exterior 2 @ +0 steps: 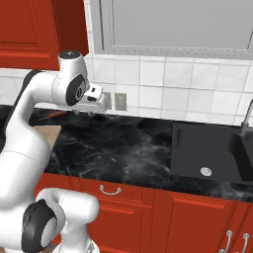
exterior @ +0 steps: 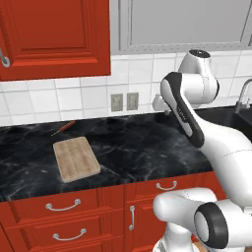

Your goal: Open the drawer on the left and place the cutting tools on the cutting board.

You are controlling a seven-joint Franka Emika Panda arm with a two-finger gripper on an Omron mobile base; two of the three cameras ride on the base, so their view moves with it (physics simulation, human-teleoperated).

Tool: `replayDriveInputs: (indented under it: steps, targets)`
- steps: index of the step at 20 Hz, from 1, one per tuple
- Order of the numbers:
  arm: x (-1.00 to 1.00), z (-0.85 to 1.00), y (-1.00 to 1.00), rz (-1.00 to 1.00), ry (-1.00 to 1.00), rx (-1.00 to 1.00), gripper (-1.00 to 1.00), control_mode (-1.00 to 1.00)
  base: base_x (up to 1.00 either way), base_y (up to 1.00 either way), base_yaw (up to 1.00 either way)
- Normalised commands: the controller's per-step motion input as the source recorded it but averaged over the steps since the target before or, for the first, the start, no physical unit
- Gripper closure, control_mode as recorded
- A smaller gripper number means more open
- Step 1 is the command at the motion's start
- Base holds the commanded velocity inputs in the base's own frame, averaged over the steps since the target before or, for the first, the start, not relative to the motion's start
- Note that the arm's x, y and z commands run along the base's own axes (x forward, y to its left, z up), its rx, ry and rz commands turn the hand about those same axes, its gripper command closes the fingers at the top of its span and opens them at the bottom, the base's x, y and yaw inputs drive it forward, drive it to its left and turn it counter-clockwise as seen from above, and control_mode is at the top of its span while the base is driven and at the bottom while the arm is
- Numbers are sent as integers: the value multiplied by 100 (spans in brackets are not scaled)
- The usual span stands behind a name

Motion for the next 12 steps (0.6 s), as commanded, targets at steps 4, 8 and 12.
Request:
replayDriveInputs:
  steps: [4, 8, 12]
  targets:
    - [-46, 0, 5, 2, -12, 0, -100, -100, 0, 0, 0]
    - [-95, -20, 82, 12, -16, -19, -100, -100, 0, 0, 0]
    - [-98, -34, 100, 20, -16, -30, -100, -100, 0, 0, 0]
